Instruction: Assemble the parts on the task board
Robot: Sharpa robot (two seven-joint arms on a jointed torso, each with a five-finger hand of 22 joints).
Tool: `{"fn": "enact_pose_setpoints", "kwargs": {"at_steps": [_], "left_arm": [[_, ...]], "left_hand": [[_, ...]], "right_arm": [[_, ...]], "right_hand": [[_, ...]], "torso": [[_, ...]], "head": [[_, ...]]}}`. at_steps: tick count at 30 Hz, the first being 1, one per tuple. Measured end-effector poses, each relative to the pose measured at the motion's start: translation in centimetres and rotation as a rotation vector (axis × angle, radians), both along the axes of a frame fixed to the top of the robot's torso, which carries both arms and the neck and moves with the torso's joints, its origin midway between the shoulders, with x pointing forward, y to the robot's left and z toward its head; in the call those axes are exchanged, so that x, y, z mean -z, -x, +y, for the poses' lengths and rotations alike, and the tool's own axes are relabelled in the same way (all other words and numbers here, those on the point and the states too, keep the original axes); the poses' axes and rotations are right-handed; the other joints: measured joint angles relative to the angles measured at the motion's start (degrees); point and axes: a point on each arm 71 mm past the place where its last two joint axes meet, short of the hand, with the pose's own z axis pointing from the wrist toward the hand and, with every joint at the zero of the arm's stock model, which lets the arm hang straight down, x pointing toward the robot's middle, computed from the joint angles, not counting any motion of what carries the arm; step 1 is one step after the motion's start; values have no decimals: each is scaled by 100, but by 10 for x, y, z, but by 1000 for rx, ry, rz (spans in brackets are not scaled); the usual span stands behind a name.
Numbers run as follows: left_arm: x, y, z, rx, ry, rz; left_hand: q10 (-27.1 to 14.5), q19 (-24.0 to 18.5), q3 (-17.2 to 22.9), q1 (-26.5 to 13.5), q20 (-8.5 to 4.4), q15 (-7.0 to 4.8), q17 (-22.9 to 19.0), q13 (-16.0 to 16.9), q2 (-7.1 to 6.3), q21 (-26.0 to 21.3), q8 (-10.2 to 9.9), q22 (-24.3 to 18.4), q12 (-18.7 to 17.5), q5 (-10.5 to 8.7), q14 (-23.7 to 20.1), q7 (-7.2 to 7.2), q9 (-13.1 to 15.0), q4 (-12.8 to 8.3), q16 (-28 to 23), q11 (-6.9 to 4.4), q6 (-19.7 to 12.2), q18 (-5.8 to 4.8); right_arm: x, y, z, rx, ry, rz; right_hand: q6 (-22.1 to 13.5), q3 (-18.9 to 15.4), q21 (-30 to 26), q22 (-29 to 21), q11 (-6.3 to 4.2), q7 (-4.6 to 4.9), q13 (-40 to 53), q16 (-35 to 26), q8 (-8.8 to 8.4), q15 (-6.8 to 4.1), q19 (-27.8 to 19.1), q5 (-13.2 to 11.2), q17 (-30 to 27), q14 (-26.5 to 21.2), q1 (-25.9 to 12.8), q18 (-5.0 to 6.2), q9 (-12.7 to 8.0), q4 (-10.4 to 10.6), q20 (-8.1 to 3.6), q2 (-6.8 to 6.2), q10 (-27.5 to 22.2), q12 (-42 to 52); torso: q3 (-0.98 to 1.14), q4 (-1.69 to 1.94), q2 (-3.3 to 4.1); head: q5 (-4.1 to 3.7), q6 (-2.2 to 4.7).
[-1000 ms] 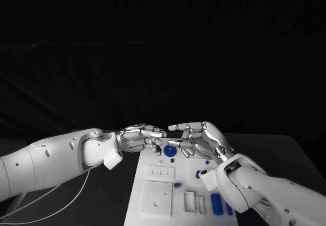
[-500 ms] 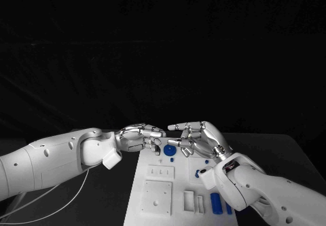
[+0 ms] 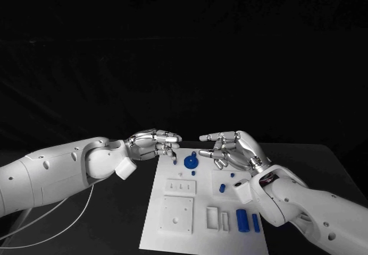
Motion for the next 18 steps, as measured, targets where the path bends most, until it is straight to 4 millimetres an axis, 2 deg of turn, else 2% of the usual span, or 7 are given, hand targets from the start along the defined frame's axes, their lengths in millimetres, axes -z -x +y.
{"fn": "enact_pose_setpoints", "kwargs": {"at_steps": [4, 5, 8, 12, 14, 18], "left_arm": [[1, -3, 5, -67, -14, -1], [1, -4, 6, -82, -18, -1], [1, -6, 9, -126, -27, -3], [2, -9, 11, -176, -36, -8], [2, -10, 13, -200, -40, -11], [2, -11, 15, -236, -45, -18]], "left_hand": [[-197, -8, -150, -150, 9, 12, 0, -6, -149, -108, -34, -65, 0, 1, -11, 55, -321, 41, 0, 49, -219, 0], [-293, 49, -209, -171, 45, 25, 0, -7, -169, -201, -34, -142, 0, 0, -25, 54, -629, 35, 0, 78, -218, 0], [-329, 189, -288, -162, 59, 25, 0, -9, -198, -356, -34, -266, 0, 0, -25, 98, -1159, 7, 0, 114, -173, 0], [-329, 253, -312, -131, 58, 25, 0, -9, -227, -430, -34, -321, 0, 0, -25, 99, -1492, -17, 0, 114, -89, 0], [-329, 253, -301, -131, 58, 25, 0, -9, -227, -436, -34, -330, 0, 0, -25, 108, -1571, -28, 0, 114, -80, 0], [-329, 251, -272, -115, 59, 25, -13, -9, -261, -436, -34, -330, 0, 0, -25, 107, -1720, -56, 0, 114, -39, -1]], "right_arm": [[3, -2, -10, 8, 40, 2], [4, -2, -11, 7, 51, 2], [8, -2, -15, -7, 97, 6], [15, -1, -17, -38, 172, 13], [19, -1, -17, -58, 218, 16], [26, 2, -16, -96, 304, 20]], "right_hand": [[97, 30, 64, 0, -28, -11, 10, 22, 20, 0, 0, 4, 34, 0, 24, 0, 9, -30, 0, 24, 29, 23], [108, 34, 71, 0, -28, -19, 11, 48, 21, 0, 0, 29, 43, 0, 37, 0, 12, -34, 0, 37, 28, 22], [108, 71, 106, 0, -28, -19, 19, 48, 21, -20, 0, 63, 60, 20, 37, 0, 12, -34, 0, 37, 28, 22], [109, 143, 172, 0, -59, -19, 41, 87, 21, -30, 0, 71, 102, 30, 63, -1, 12, -45, 0, 58, 59, 47], [108, 223, 208, 0, -59, -19, 52, 87, 21, -38, 0, 108, 117, 38, 99, 0, 12, -44, 0, 22, 59, 47], [143, 317, 247, 0, -53, -25, 71, 114, 21, -24, 0, 108, 143, 52, 99, 0, 12, -48, 0, 22, 94, 47]], "torso": [[-3, -1, -2], [-2, -3, -3], [-7, -7, -10], [-10, -13, -25], [-13, -13, -34], [-20, -19, -57]], "head": [[3, -116], [4, -160], [9, -293], [20, -455], [27, -505], [53, -653]]}}
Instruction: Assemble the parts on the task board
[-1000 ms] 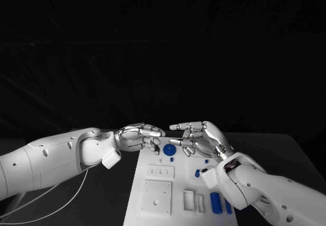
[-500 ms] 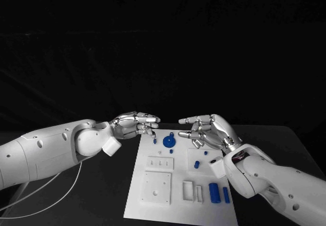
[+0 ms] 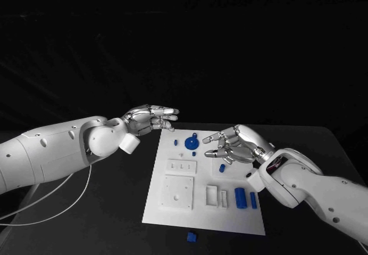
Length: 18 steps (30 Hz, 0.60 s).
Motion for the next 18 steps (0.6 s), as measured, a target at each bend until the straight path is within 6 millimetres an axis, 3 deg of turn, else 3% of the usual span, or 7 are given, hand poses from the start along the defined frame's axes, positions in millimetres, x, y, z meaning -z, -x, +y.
{"fn": "enact_pose_setpoints", "kwargs": {"at_steps": [7, 13, 18], "left_arm": [[0, -1, 1, -42, -7, -12], [0, -3, 3, -66, -14, -20], [1, -4, 3, -81, -20, -24]], "left_hand": [[0, -1, 8, -12, 0, 0, -14, 0, -15, 0, 0, -5, 0, 0, 0, 0, -91, -8, 0, 0, 0, 0], [-20, -1, 8, -41, 0, 0, -22, 0, -45, 0, 0, -8, 0, 0, 0, 0, -104, -8, 0, 21, 0, 1], [-20, -1, 40, -41, 1, 18, -28, 0, -45, -23, 0, -14, 0, 0, -18, 1, -113, -7, 0, 20, 0, 1]], "right_arm": [[13, 8, 3, -56, 130, 5], [22, 15, 6, -89, 202, 7], [29, 20, 8, -111, 252, 9]], "right_hand": [[12, 93, 11, 0, -6, -1, 8, 0, 0, 0, 0, 0, 16, 0, 23, 0, 0, 2, 0, -23, 6, -1], [12, 187, 39, 0, -5, -2, 8, 0, 0, 0, 0, 0, 24, -1, 23, 0, -1, 2, 0, -23, 6, -1], [12, 202, 39, 0, -5, -1, 15, 0, 0, 0, 0, 0, 24, 0, 45, 0, -1, -4, 0, -45, 7, -2]], "torso": [[-10, -15, -35], [-12, -19, -44], [-13, -19, -47]], "head": [[43, -254], [69, -405], [78, -483]]}}
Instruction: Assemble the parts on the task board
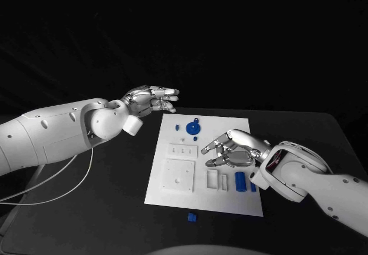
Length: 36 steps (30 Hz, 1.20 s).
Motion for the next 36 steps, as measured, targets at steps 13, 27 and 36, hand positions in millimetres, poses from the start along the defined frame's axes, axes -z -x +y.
{"fn": "enact_pose_setpoints", "kwargs": {"at_steps": [13, 27, 36], "left_arm": [[4, -1, -2, -21, -16, -5], [10, 0, -6, -24, -38, -9], [13, 1, -8, -23, -46, -7]], "left_hand": [[0, 0, 0, 26, 0, 0, -9, 0, -25, 0, 0, 0, 0, 0, 0, 0, -12, 0, 0, 0, 0, 0], [-20, 1, 0, 24, 2, 0, -19, 0, -27, 0, 0, -10, 0, 0, 0, 0, -24, 0, 0, -20, 0, 0], [-20, 20, 9, -12, 21, 0, -25, 0, -63, -23, 0, -23, 0, 0, 0, 0, -30, 10, 0, -20, 0, 1]], "right_arm": [[27, 21, 13, -69, 149, -22], [66, 49, 38, -150, 335, -58], [79, 65, 46, -133, 411, -65]], "right_hand": [[0, 302, -36, 0, 0, 0, -4, 0, 0, -15, 0, -45, 0, 15, -54, 1, -1, 6, 0, -175, 0, 0], [162, 349, -124, 0, -31, -59, -13, -28, 0, -15, 0, -244, -30, 14, -152, 0, 5, 22, 0, -273, 32, -29], [355, 439, -149, 0, -82, -128, 55, -28, 0, -65, 1, -498, -19, 66, -302, 1, 4, 449, -42, -520, 161, 35]], "torso": [[-8, -3, -16], [-6, 0, -20], [-8, -8, -19]], "head": [[49, -57], [124, -128], [171, -219]]}}
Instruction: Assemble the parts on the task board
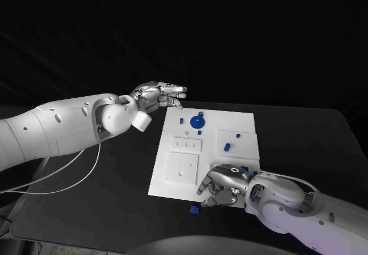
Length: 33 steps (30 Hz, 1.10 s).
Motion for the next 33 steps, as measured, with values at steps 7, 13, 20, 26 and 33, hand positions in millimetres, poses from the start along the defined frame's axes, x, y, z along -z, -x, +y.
{"fn": "enact_pose_setpoints", "kwargs": {"at_steps": [7, 13, 20, 26, 33], "left_arm": [[2, 0, 0, -2, -6, 2], [4, 1, 1, -4, -10, 4], [5, 2, 0, -3, -13, 7], [5, 2, 1, -3, -16, 9], [5, 2, 1, -2, -18, 11]], "left_hand": [[0, 2, 6, -23, -2, 0, -7, 0, -23, -32, 0, -22, 0, 0, 0, 0, -7, 6, 0, 0, 0, 0], [0, 30, 0, -23, -11, 20, -11, 0, -23, -69, 0, -46, 0, 0, 21, 0, -11, 13, 0, 0, 0, 0], [0, 63, -25, -33, -1, 20, -18, 0, -33, -111, 0, -80, 0, 0, 21, 0, -19, 38, 0, 0, 0, 1], [0, 73, -49, -53, -10, 20, -26, 0, -53, -154, 0, -115, 0, 0, 21, 0, -28, 62, 0, 0, 0, 1], [0, 115, -75, -53, -12, 20, -32, 0, -53, -202, 0, -150, 0, 0, 21, 0, -33, 87, -22, 0, 0, 0]], "right_arm": [[8, 10, 4, 33, 29, -8], [9, 15, 7, 64, 28, -30], [8, 21, 12, 87, 19, -50], [11, 24, 15, 99, 18, -55], [13, 27, 16, 103, 23, -54]], "right_hand": [[113, 108, 95, 0, -33, -53, 99, 24, 0, -19, 0, -150, 53, 74, 75, 0, 7, 554, -40, -281, 116, 114], [187, 98, 248, 0, -42, -86, 221, 73, 0, -43, 0, -190, 133, 100, 181, 0, 19, 997, -40, -446, 207, 203], [229, 44, 381, 0, -43, -86, 284, 157, 0, -24, -22, -190, 222, 120, 234, 0, 25, 1132, -60, -500, 249, 225], [229, 43, 416, 0, -43, -86, 305, 156, 0, -24, -22, -218, 257, 120, 257, 0, 24, 1180, -60, -522, 248, 247], [253, 37, 448, 0, -55, -110, 312, 188, 0, -24, -22, -219, 285, 120, 257, 0, 24, 1221, -60, -522, 260, 247]], "torso": [[-3, -3, -9], [-4, -4, -19], [-7, 1, -19], [-8, 4, -19], [-11, 2, -22]], "head": [[36, -60], [65, -114], [69, -119], [81, -138], [89, -155]]}}
